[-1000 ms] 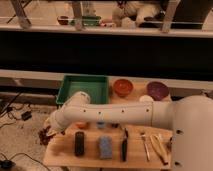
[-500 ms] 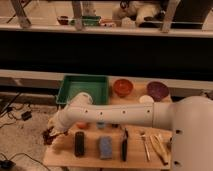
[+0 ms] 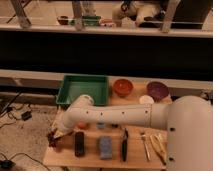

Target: Place grapes in table surface

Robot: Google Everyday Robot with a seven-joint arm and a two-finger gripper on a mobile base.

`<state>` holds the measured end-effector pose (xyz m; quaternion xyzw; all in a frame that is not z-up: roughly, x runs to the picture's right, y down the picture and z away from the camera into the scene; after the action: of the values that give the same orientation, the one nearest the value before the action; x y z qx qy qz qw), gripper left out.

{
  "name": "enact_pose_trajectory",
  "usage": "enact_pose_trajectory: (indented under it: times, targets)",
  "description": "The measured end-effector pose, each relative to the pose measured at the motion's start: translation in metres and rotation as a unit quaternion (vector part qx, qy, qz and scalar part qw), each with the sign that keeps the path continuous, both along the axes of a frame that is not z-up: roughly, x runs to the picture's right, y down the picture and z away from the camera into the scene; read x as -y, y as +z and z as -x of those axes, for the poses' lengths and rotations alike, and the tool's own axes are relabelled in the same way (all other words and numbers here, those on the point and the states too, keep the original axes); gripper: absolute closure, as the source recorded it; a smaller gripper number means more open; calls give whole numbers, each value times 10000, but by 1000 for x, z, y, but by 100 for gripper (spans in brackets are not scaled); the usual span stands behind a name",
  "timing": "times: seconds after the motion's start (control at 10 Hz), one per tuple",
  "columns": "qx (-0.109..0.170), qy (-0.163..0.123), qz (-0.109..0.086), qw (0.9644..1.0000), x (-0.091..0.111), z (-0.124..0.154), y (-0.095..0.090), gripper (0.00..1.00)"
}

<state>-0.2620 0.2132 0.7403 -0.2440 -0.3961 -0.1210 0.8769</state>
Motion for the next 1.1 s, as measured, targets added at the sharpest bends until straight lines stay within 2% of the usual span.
enact_pose_trajectory:
  times: [0.4, 0.9, 1.1]
  targets:
    - [-86, -237, 338, 9991, -30, 3, 13, 100]
    - [-255, -316, 658, 9970, -49, -2, 24, 100]
    - [-261, -324, 664, 9969, -50, -3, 24, 97]
